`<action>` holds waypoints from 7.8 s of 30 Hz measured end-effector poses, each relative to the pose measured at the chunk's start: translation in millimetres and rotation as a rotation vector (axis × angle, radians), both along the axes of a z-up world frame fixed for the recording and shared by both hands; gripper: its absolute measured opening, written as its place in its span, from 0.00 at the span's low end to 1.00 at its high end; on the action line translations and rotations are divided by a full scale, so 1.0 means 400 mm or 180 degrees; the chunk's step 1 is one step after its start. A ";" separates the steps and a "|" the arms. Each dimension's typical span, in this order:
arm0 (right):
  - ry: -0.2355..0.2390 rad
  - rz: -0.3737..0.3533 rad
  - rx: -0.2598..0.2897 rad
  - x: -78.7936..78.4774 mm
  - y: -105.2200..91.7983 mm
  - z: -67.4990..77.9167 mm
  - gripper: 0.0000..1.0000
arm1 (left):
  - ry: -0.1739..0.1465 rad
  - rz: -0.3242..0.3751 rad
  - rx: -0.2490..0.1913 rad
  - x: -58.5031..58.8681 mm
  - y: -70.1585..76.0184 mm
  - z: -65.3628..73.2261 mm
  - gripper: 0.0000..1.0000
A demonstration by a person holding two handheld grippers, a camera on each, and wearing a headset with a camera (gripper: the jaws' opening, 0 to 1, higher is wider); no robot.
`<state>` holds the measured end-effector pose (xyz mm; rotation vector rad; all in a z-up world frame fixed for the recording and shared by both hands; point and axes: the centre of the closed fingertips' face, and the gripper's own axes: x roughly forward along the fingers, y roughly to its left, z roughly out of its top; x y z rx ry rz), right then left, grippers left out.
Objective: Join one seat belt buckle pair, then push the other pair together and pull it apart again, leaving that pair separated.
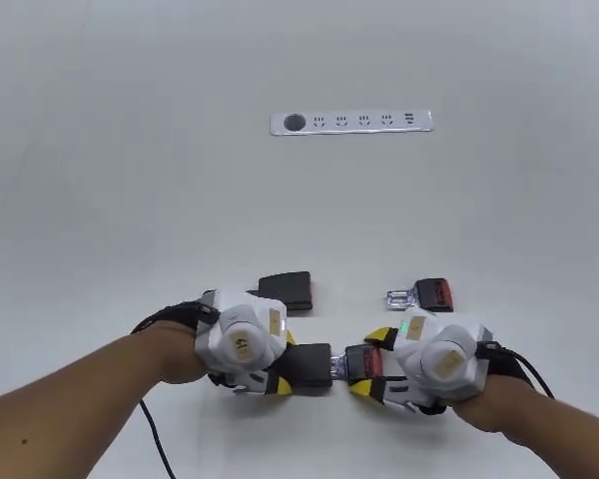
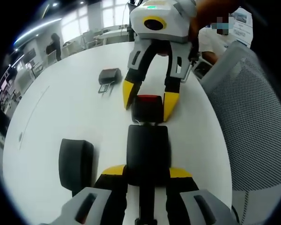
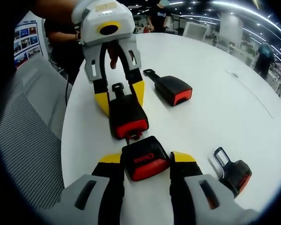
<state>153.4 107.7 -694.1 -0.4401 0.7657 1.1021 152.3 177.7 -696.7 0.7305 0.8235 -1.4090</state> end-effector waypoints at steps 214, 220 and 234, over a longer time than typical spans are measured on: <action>-0.0004 0.0515 0.0082 0.227 -0.257 0.018 0.35 | -0.0056 0.0075 -0.0247 0.249 0.058 0.015 0.34; -0.0024 0.0462 0.0126 0.225 -0.253 0.024 0.35 | -0.0049 0.0055 -0.0206 0.256 0.057 0.012 0.34; -0.0041 0.0469 0.0158 0.223 -0.229 0.027 0.35 | -0.0036 0.0076 -0.0148 0.265 0.057 0.011 0.33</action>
